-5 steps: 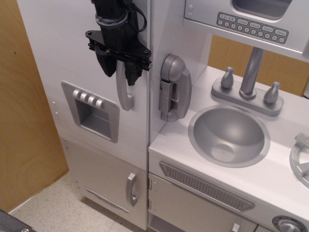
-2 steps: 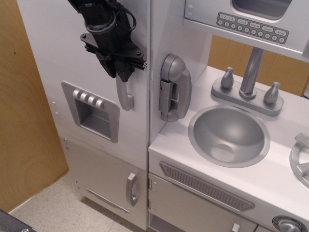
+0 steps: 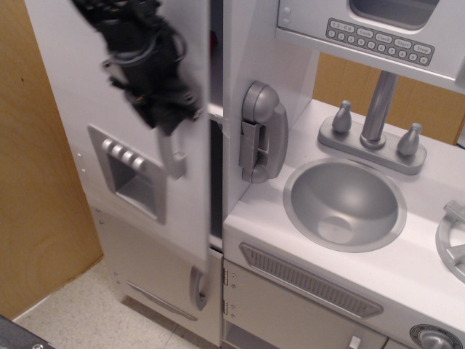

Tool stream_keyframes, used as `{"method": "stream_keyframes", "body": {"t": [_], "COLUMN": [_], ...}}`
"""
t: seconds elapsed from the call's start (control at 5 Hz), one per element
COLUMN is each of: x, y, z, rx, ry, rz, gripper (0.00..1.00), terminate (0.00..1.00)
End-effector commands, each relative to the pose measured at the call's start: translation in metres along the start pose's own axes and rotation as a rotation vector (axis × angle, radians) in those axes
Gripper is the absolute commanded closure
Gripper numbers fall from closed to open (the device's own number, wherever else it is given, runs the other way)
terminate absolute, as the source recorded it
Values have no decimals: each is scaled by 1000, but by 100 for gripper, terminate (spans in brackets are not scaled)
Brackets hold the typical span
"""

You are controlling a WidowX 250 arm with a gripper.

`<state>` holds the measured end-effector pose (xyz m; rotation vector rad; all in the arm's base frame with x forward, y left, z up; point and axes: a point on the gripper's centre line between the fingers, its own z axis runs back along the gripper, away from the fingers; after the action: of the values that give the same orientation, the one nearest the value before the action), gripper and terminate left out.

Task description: Open fridge

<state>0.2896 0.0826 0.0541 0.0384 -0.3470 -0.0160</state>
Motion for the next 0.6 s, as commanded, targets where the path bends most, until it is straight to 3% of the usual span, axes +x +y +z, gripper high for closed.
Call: {"method": "stream_keyframes", "body": {"t": [0.0,0.2,0.4], "x": [-36,-43,-50], "y": [12,6,-9], "z": [31,30,30], "rx": [24,113,90], "ry": [57,171,240], "rz": [-36,13,-3], "gripper": [0,0,0], "terminate": [0,0,0]}}
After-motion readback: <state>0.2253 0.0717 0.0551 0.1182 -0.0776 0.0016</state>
